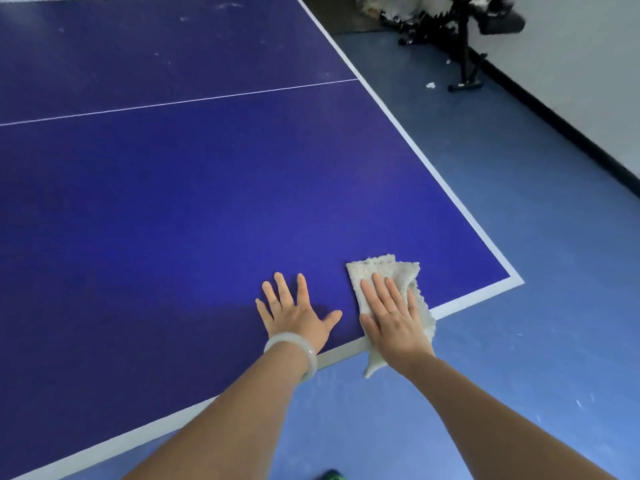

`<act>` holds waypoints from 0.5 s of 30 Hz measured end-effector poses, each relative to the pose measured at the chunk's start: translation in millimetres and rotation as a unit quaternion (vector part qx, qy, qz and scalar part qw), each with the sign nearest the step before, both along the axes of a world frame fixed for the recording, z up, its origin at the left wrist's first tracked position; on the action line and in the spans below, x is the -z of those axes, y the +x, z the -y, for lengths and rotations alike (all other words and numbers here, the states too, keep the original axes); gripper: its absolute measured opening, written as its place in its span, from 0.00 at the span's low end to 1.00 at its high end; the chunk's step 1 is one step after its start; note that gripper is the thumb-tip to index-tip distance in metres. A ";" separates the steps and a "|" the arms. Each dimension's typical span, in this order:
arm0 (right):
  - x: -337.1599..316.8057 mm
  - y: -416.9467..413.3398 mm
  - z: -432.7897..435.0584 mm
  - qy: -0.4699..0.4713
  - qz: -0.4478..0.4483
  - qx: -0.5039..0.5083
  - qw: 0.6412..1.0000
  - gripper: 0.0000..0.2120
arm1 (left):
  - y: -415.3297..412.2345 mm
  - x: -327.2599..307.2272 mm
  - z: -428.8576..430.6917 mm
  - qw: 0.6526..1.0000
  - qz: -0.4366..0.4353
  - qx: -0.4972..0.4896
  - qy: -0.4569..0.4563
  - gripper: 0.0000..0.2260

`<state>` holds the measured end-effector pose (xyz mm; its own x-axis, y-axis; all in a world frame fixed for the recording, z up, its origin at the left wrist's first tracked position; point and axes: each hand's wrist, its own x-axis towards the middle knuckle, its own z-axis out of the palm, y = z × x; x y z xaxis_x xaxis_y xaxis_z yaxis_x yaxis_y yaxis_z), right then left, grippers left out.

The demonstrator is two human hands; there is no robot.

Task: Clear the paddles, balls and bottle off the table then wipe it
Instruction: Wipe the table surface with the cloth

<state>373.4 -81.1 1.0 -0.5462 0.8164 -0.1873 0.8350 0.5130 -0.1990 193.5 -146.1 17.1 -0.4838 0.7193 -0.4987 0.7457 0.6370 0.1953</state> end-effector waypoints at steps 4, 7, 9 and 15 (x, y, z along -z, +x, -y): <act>0.2 44.9 -46.8 0.000 -0.003 0.082 0.997 0.28 | 14.5 12.6 -10.9 0.999 -0.032 -0.028 -0.029 0.56; 0.2 68.3 -77.9 -0.003 0.007 0.162 0.987 0.27 | 15.2 15.7 -9.1 0.998 -0.051 -0.030 -0.018 0.56; -0.4 75.9 -92.9 -0.012 0.013 0.217 0.976 0.27 | 15.3 15.0 -10.2 0.998 -0.059 -0.026 -0.025 0.55; -4.8 75.2 -102.1 -0.057 -0.074 0.375 0.922 0.27 | 16.1 10.8 -13.5 0.997 -0.063 -0.020 -0.048 0.55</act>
